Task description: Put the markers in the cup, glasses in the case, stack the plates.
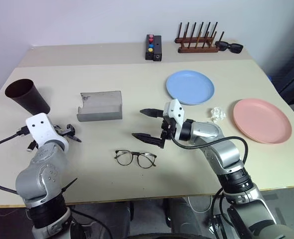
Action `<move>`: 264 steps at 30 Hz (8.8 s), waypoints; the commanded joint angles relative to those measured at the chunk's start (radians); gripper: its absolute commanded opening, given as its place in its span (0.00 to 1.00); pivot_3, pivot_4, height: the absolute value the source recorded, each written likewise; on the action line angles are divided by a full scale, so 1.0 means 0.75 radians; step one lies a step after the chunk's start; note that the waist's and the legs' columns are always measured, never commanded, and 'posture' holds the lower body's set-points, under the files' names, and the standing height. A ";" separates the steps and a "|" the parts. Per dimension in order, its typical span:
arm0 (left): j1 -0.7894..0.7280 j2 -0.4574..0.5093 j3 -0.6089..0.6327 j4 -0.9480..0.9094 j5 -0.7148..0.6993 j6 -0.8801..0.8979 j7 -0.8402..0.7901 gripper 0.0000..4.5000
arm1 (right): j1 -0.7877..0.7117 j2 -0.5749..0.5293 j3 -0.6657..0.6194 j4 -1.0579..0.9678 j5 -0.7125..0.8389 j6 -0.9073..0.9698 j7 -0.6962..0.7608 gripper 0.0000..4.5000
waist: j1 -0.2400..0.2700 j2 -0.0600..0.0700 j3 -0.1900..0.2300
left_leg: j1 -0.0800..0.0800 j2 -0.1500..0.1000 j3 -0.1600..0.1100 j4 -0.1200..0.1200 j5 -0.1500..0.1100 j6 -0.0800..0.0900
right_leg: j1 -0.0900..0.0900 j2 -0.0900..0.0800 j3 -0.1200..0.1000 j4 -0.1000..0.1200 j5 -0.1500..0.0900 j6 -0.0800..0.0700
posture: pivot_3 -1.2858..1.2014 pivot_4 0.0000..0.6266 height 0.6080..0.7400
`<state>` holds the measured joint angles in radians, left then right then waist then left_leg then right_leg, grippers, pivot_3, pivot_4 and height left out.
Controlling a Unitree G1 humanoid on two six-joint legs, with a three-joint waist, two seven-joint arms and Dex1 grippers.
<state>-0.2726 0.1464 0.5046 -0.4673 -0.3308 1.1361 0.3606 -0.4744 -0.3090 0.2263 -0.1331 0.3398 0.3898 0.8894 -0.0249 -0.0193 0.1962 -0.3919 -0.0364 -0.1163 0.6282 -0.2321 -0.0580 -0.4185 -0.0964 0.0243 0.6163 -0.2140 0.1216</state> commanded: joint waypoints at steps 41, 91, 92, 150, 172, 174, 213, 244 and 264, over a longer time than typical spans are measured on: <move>-0.642 -0.164 0.450 0.266 0.373 0.442 0.122 0.01 | 0.044 0.080 0.040 -0.057 0.013 0.000 -0.056 1.00 | 0.009 -0.001 0.000 | 0.001 0.000 0.000 -0.001 0.001 -0.003 | 0.001 0.000 -0.001 -0.001 -0.002 0.005 | 0.52 0.24 0.99; -0.550 0.558 -0.086 1.282 0.439 -1.684 -0.135 0.01 | -0.052 0.219 -0.014 -0.063 0.114 -0.020 -0.126 1.00 | 0.008 -0.002 0.000 | 0.000 0.000 0.000 -0.006 0.003 -0.005 | -0.004 0.000 0.000 -0.001 0.001 0.001 | 0.52 0.24 0.99; -0.547 0.555 -0.086 1.283 0.435 -1.681 -0.135 0.01 | -0.053 0.219 -0.014 -0.061 0.115 -0.019 -0.126 1.00 | 0.008 -0.002 0.000 | 0.000 0.000 0.000 -0.006 0.003 -0.005 | -0.004 0.000 0.000 0.000 0.001 0.001 | 0.52 0.24 0.99; 0.079 1.169 -0.282 0.851 -0.107 -0.184 -1.153 0.97 | -0.002 0.190 0.025 -0.140 0.133 0.046 -0.100 1.00 | -0.025 -0.001 0.001 | 0.000 0.002 0.000 -0.016 0.004 -0.006 | -0.011 0.001 0.000 0.002 -0.003 -0.006 | 0.52 0.24 0.99; 0.001 0.922 0.015 0.646 -0.122 -0.663 -1.103 0.01 | 0.001 0.190 0.040 -0.130 0.129 0.048 -0.092 1.00 | -0.014 -0.004 0.000 | 0.000 0.002 0.000 -0.017 0.005 -0.008 | -0.011 0.000 0.000 0.001 -0.001 -0.003 | 0.52 0.24 0.99; -0.060 0.870 0.070 0.592 -0.139 -0.770 -1.062 0.01 | -0.001 0.189 0.040 -0.126 0.129 0.046 -0.088 1.00 | -0.016 -0.003 0.000 | 0.000 0.002 0.000 -0.017 0.005 -0.008 | -0.011 0.000 0.000 0.001 -0.001 -0.003 | 0.52 0.24 0.99; -0.501 0.655 -0.061 1.457 0.289 -1.756 -0.374 0.01 | -0.038 0.204 0.019 -0.075 0.121 -0.005 -0.089 1.00 | -0.023 -0.005 -0.001 | 0.001 0.002 0.000 -0.017 0.007 -0.011 | -0.011 0.001 0.000 0.004 0.000 -0.002 | 0.52 0.24 0.99; -0.365 0.817 -0.435 0.865 -0.051 -1.225 -1.422 1.00 | -0.030 0.197 0.020 -0.090 0.124 0.010 -0.097 1.00 | -0.038 -0.003 -0.001 | 0.002 0.001 0.001 -0.017 0.007 -0.011 | -0.010 0.001 0.001 0.005 0.000 -0.003 | 0.52 0.24 0.99; -0.551 0.984 -0.889 1.383 0.332 -1.258 -2.106 0.71 | 0.001 0.198 0.022 -0.120 0.113 0.000 -0.154 1.00 | -0.038 -0.003 0.000 | 0.001 0.004 -0.001 -0.017 0.007 -0.011 | -0.011 0.004 0.001 0.006 -0.001 -0.003 | 0.52 0.24 0.99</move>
<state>-0.6659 0.8792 -0.1724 0.5603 -0.0949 0.2083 -1.2028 -0.4724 -0.1681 0.2489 -0.1732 0.4149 0.4061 0.7778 -0.0532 -0.0218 0.1960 -0.3913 -0.0338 -0.1169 0.6154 -0.2266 -0.0661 -0.4267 -0.0933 0.0247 0.6208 -0.2146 0.1193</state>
